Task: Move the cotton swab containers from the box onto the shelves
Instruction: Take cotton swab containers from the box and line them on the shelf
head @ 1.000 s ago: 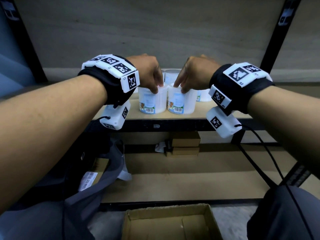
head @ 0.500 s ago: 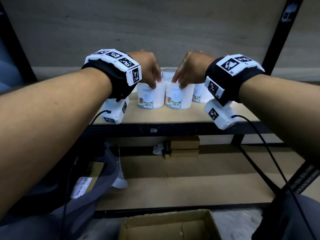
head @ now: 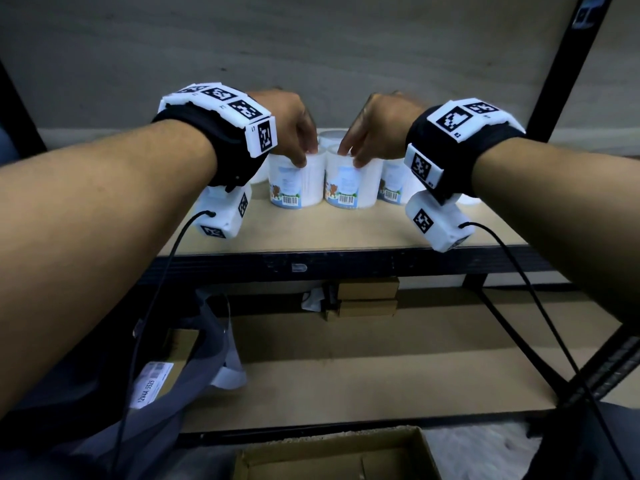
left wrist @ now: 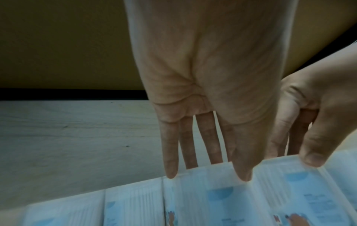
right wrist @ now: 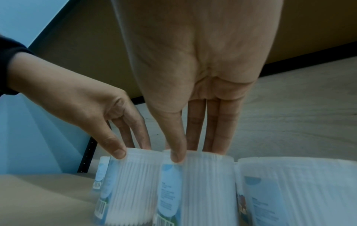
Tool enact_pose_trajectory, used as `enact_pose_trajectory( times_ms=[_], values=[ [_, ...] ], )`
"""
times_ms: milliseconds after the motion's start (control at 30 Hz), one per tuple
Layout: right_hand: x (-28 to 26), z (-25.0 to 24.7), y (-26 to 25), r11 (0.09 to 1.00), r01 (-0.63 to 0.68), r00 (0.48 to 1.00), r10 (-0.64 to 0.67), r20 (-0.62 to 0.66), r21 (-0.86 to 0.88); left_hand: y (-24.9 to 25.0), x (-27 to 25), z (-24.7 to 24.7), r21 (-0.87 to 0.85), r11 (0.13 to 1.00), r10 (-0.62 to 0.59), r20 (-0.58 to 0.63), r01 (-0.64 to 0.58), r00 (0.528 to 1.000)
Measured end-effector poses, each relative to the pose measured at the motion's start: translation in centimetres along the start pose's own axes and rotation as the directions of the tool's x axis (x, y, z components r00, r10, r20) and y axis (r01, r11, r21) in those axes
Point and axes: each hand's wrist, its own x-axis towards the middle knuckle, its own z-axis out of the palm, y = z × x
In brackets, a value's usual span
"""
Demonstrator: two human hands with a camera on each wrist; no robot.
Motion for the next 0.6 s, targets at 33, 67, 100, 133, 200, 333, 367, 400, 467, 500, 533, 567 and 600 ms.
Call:
enact_pose_trajectory(
  times_ms=[33, 67, 100, 133, 200, 333, 367, 400, 467, 500, 533, 567, 600],
  values=[
    [0.1, 0.0, 0.0, 1.000, 0.003, 1.000, -0.003, 0.001, -0.004, -0.1, 0.2, 0.1, 0.005, 1.000, 0.000, -0.003, 0.000, 1.000],
    [0.2, 0.1, 0.2, 1.000, 0.008, 1.000, -0.008, 0.004, -0.006, -0.1, 0.3, 0.1, 0.009, 1.000, -0.001, -0.002, 0.001, 1.000],
    [0.3, 0.1, 0.2, 1.000, 0.013, 1.000, -0.013, 0.005, -0.006, -0.1, 0.5, 0.2, 0.012, 1.000, 0.000, 0.000, 0.000, 1.000],
    [0.4, 0.1, 0.3, 1.000, 0.019, 1.000, -0.019, 0.002, -0.009, -0.2, 0.6, 0.2, 0.015, 1.000, 0.001, 0.004, -0.001, 1.000],
    [0.4, 0.1, 0.5, 0.999, 0.031, 1.000, -0.031, -0.002, -0.014, -0.3, 0.8, 0.3, 0.019, 1.000, 0.008, 0.006, -0.008, 1.000],
    [0.3, 0.0, 0.9, 0.998, 0.059, 0.998, -0.060, -0.008, -0.032, -0.4, 1.0, 0.6, 0.018, 0.999, 0.029, -0.019, -0.029, 0.999],
    [0.4, 0.1, 0.9, 0.997, 0.063, 0.998, -0.063, -0.013, -0.033, -0.4, 1.1, 0.7, 0.016, 0.999, 0.031, -0.028, -0.031, 0.999],
    [0.4, 0.1, 1.0, 0.997, 0.063, 0.998, -0.064, -0.018, -0.034, -0.5, 1.1, 0.8, 0.015, 0.999, 0.032, -0.033, -0.032, 0.999],
    [0.4, 0.2, 1.1, 0.998, 0.061, 0.998, -0.061, -0.021, -0.032, -0.5, 1.1, 0.8, 0.016, 0.999, 0.033, -0.042, -0.032, 0.999],
    [0.5, 0.2, 1.2, 0.998, 0.062, 0.998, -0.063, -0.021, -0.027, -0.5, 1.2, 0.8, 0.018, 0.999, 0.035, -0.044, -0.034, 0.998],
    [0.5, 0.3, 1.3, 0.998, 0.062, 0.998, -0.062, -0.020, -0.022, -0.5, 1.3, 0.8, 0.020, 0.999, 0.038, -0.042, -0.037, 0.998],
    [0.5, 0.3, 1.3, 0.998, 0.062, 0.998, -0.062, -0.020, -0.018, -0.5, 1.3, 0.8, 0.022, 0.999, 0.040, -0.039, -0.039, 0.998],
    [0.6, 0.3, 1.4, 0.998, 0.062, 0.998, -0.063, -0.020, -0.016, -0.5, 1.4, 0.8, 0.024, 0.999, 0.040, -0.038, -0.039, 0.998]
  ],
)
